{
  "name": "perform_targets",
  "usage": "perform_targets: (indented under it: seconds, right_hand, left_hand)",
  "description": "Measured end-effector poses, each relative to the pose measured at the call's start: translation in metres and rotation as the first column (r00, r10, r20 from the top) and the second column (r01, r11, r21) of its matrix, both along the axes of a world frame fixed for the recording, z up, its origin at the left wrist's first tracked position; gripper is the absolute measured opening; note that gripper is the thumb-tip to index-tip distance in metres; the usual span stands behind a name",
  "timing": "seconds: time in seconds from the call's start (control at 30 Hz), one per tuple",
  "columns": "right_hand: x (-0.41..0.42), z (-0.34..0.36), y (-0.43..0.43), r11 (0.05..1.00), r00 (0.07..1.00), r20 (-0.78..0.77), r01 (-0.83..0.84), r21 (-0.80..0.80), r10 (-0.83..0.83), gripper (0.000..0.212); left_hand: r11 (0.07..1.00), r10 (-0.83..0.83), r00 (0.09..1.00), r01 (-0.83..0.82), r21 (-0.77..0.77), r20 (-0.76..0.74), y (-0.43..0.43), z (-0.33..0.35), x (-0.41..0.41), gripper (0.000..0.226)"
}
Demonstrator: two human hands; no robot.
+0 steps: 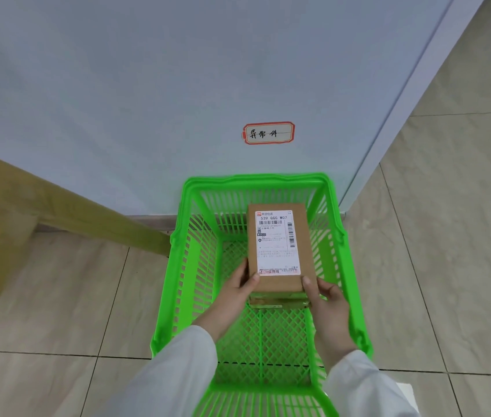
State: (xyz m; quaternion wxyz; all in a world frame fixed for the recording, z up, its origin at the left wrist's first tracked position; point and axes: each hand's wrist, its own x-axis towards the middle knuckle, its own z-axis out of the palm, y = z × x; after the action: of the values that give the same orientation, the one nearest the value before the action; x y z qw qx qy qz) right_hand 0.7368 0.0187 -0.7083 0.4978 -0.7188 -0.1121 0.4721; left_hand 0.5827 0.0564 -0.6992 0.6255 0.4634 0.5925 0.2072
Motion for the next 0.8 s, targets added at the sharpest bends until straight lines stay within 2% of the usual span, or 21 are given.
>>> perform_targets:
  seconds: [0.2, 0.57, 0.8]
  right_hand:
    - [-0.004, -0.007, 0.008, 0.999, 0.999, -0.031, 0.04, 0.016, -0.04, 0.022]
    - [-0.004, -0.017, 0.022, 0.993, 0.993, -0.062, 0.105, 0.044, -0.102, 0.04]
    - [-0.005, -0.019, 0.024, 0.994, 0.993, -0.047, 0.109, 0.018, -0.108, 0.042]
  left_hand:
    - [1.0, -0.01, 1.0, 0.01, 0.005, -0.005, 0.008, -0.007, 0.001, 0.057]
    - [0.999, -0.028, 0.999, 0.029, 0.029, -0.026, 0.021, -0.015, 0.006, 0.06]
    - [1.0, -0.018, 0.999, 0.019, 0.008, -0.03, 0.02, -0.013, 0.008, 0.06]
